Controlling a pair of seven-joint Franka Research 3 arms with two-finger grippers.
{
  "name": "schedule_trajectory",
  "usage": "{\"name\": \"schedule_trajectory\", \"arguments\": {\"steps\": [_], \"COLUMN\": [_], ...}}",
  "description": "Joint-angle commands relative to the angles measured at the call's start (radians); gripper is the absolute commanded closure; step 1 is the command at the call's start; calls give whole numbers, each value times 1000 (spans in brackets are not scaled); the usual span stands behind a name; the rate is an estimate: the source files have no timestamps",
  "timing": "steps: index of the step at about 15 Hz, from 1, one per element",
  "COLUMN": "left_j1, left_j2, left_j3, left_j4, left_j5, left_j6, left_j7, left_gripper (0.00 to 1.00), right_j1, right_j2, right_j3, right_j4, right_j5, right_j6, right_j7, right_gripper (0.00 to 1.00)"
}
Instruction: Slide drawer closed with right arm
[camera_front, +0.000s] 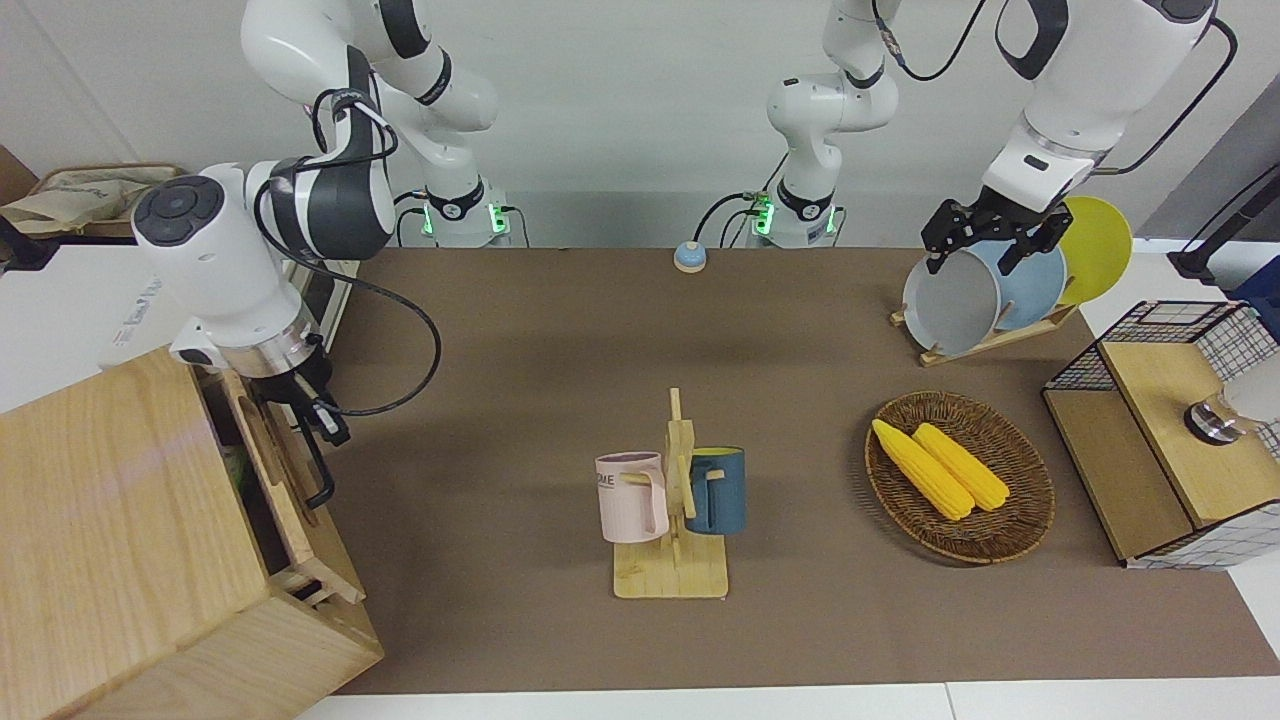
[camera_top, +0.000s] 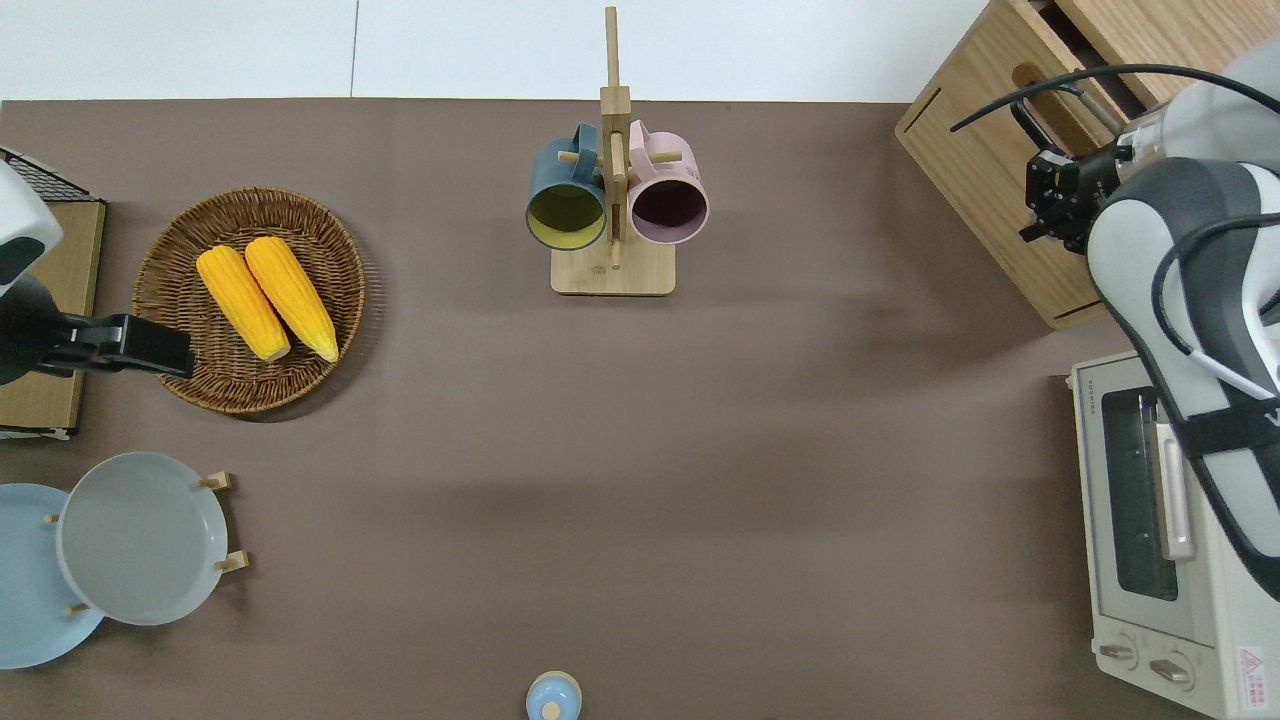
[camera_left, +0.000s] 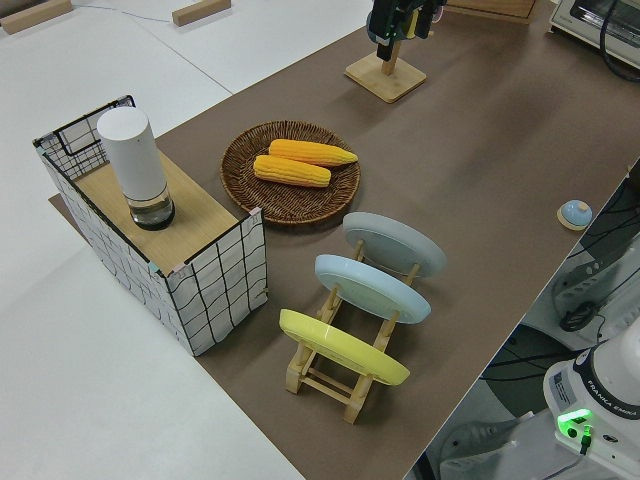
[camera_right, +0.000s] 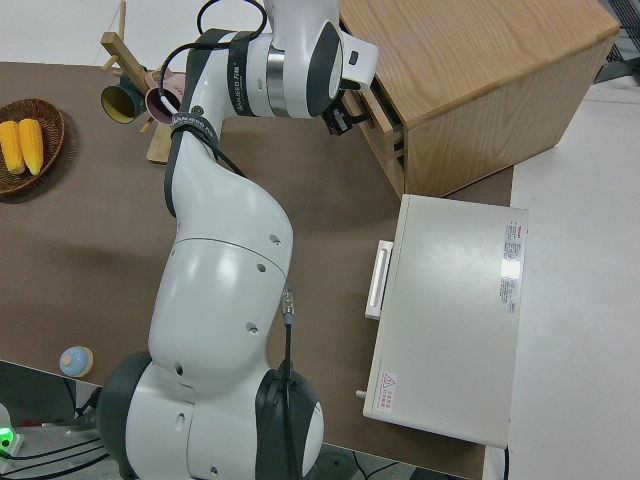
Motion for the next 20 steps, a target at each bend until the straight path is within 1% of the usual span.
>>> {"name": "schedule_trajectory", "arguments": {"steps": [1,5,9,13,15,20], "left_j1": [-7,-7,-7,-7,-7,-7], "left_j2": [-3,-4,-4,-4,-4,-4], "left_j3": [0,0,0,0,0,0], "left_j4": [10,10,9,10,10,10], "left_j5": [18,18,18,18,18,18], "left_j6": [-18,-18,-18,-18,-18,-18], "left_j7": [-10,-10,-10,-10,-10,-10], "left_gripper": [7,7,7,7,7,7], "right_j1": [-34,-47,-52,-52,-54,-29], "right_j2": [39,51,58,64,64,55], "right_j3": [21,23,24,26,32,31], "right_j4": [50,64,67,79,79,76], "right_j5": [-14,-14,-16,-16,-16,-14], "right_j6": [-21,-35,-39,-49,-47,-53], "right_j7": [-32,-60,-61,-60,-60,-60], "right_gripper": [1000,1000,1000,1000,1000,1000]}}
